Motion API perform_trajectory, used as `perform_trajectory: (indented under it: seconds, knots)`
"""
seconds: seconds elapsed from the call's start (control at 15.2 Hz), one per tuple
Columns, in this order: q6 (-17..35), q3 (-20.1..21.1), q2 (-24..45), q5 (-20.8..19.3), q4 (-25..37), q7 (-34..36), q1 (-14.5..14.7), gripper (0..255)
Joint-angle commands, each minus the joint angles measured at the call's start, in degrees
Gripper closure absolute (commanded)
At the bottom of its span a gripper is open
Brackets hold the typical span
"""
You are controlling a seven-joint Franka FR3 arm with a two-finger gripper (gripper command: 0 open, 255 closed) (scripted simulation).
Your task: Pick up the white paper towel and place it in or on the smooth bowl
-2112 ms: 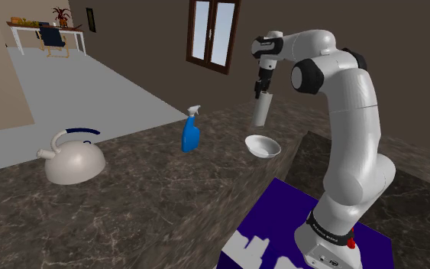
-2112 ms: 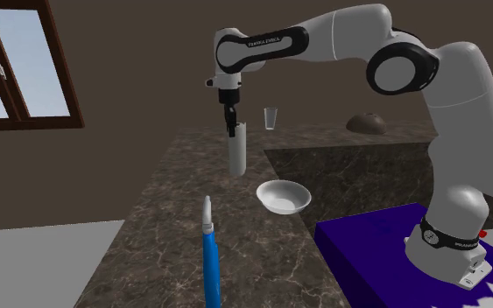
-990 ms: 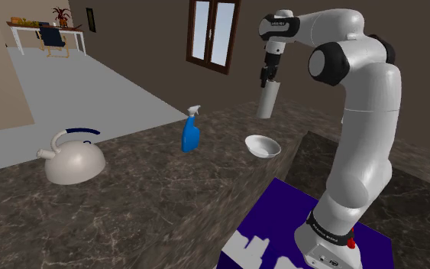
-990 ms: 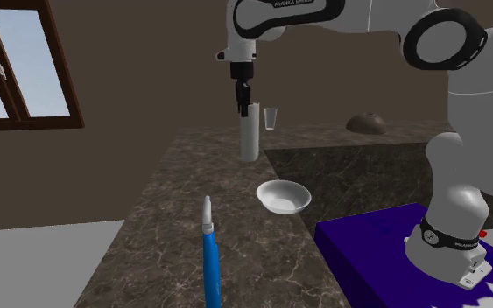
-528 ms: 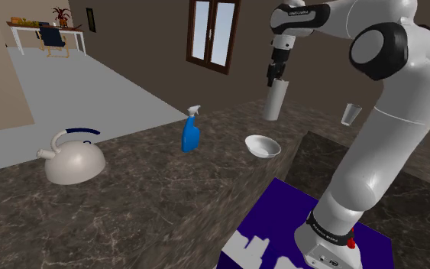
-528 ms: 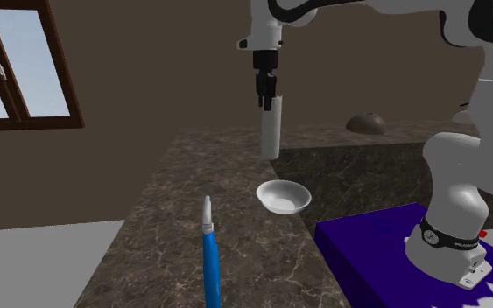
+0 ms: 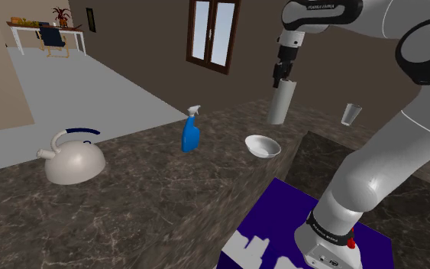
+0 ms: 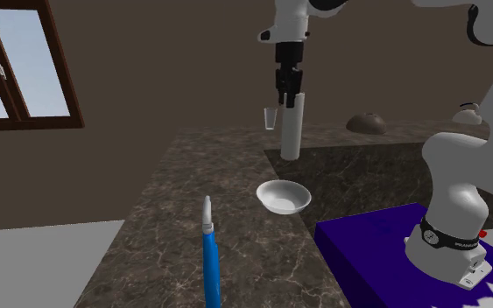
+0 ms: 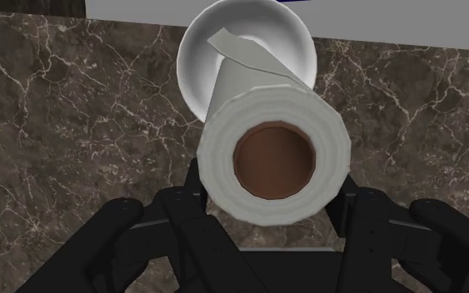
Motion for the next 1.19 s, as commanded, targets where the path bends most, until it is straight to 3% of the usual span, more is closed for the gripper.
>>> perform_trajectory:
  seconds: [0.0,1.12]
  knots:
    - [1.53,0.11,-0.62,-0.26,-2.13,0.34,-0.04,255]
    - [14.61,-0.73,-0.80,-0.88,-15.38,0.87,-0.51,255]
